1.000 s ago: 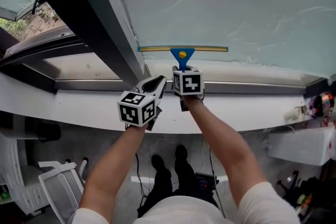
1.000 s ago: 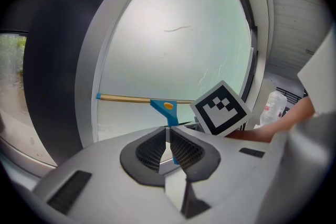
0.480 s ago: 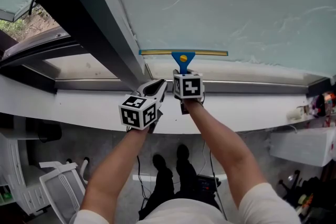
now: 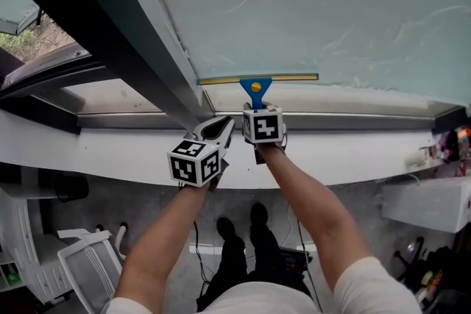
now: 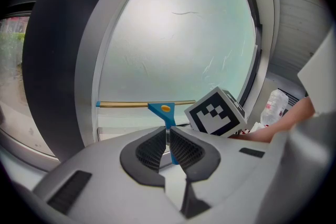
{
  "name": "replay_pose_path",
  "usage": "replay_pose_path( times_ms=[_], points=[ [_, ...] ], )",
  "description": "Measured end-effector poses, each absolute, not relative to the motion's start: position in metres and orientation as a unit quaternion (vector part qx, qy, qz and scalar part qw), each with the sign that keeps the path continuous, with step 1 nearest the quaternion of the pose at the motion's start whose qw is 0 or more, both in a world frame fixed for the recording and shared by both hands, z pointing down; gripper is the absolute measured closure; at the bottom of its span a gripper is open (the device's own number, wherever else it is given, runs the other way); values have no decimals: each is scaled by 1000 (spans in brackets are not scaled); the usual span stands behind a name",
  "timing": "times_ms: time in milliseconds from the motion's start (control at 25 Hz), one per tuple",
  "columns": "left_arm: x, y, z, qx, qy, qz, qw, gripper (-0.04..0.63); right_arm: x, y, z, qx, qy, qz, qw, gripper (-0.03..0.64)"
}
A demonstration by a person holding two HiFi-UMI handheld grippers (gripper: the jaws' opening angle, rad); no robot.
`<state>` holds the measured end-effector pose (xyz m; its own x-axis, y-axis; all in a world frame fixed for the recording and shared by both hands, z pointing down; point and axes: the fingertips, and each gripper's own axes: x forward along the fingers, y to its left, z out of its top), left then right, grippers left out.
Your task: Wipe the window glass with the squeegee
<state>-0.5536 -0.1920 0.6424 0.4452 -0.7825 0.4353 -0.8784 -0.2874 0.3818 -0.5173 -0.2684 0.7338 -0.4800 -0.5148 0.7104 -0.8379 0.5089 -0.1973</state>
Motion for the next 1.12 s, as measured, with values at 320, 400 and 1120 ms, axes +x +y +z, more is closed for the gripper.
replay_pose_path(
  times_ms=[320,400,1120],
  points=[
    [-556,-192,649,796,-522,85,295,548,-516,-265,752,412,-811,287,301,505],
    [-555,-192,650,796,-521,85,295,548,-517,-265,754,409,-813,288,298,505],
    [-553,-194,650,798,-520,88,292,548,-518,-261,766,404,-812,292,304,505]
  ],
)
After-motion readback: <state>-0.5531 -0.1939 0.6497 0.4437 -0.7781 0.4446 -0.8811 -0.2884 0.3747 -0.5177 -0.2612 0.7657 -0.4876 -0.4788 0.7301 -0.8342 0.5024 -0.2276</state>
